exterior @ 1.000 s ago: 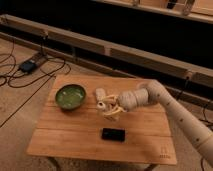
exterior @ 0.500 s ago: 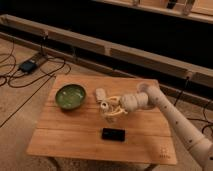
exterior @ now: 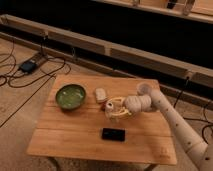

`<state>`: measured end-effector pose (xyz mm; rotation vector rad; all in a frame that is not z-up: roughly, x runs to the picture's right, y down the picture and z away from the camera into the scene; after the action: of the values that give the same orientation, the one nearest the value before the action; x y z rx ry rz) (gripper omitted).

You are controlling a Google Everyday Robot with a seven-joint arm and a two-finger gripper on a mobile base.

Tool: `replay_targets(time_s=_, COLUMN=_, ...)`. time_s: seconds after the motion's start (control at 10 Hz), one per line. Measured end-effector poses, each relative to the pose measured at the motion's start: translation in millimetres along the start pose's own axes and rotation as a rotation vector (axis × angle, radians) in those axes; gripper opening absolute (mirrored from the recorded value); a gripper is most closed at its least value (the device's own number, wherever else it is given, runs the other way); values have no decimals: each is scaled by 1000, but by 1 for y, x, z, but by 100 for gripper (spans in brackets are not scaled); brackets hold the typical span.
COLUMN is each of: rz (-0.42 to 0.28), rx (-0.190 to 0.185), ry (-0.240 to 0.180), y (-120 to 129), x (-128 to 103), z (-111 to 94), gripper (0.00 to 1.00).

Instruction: Stand the bottle upright

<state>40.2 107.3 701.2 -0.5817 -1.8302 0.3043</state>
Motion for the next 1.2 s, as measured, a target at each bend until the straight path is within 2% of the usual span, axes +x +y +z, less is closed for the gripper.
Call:
replay_targets(time_s=0.1, rz=7, rx=8, ry=-20, y=-1, x=10, z=-11, gripper=0)
replay_targets(time_s=0.4, rz=20, rx=42, ry=-41, y=-2, x=24, z=-32, gripper=0)
replay_targets(time_s=0.7, rz=37, rx=71, ry=-40, y=-2, x=29, z=-42, gripper=0)
replay_targets(time_s=0.9, rz=39, rx=76, ry=-35, y=-2, x=29, z=-43, gripper=0)
replay_targets(time_s=1.0, rz=39, rx=75, ry=-33, y=-2, x=29, z=-43, gripper=2)
replay_targets(time_s=1.2, rz=40, rx=74, ry=-31, y=-3, x=28, z=-43, gripper=21)
